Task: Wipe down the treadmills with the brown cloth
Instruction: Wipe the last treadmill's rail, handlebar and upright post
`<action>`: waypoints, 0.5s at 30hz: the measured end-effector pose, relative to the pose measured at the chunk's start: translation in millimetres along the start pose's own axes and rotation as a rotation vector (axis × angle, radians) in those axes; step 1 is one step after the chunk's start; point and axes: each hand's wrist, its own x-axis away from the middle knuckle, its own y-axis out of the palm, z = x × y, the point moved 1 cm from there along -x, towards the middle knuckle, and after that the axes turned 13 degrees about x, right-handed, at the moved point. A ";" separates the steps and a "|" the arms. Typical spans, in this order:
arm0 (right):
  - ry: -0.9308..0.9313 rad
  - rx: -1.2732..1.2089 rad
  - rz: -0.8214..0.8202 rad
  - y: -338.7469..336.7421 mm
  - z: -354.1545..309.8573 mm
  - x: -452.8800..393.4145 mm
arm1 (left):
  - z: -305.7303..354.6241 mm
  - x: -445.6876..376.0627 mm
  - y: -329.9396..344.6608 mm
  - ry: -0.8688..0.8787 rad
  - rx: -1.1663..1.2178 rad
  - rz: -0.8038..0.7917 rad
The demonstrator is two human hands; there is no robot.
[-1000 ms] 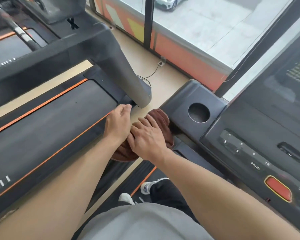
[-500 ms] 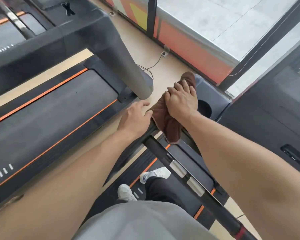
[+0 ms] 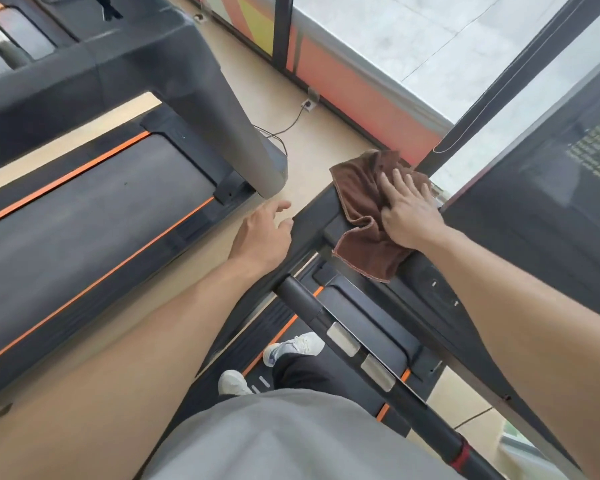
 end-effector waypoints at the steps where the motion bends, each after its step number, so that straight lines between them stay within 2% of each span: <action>1: -0.023 -0.003 -0.005 2.7 -5.4 8.9 | 0.9 -1.4 1.4 0.005 0.008 -0.005; 5: -0.118 -0.051 -0.044 4.4 -13.5 26.2 | 3.6 -3.0 5.1 0.052 -0.010 -0.003; 8: -0.157 -0.064 -0.104 -9.7 -15.9 39.1 | 15.5 -2.0 15.8 0.210 -0.059 -0.055; 12: -0.023 -0.030 -0.134 -14.8 -29.9 65.4 | 37.0 -13.6 43.6 0.373 -0.110 -0.148; 15: -0.026 -0.031 -0.134 -18.4 -34.5 67.9 | 37.0 -28.6 62.9 0.419 -0.326 -0.237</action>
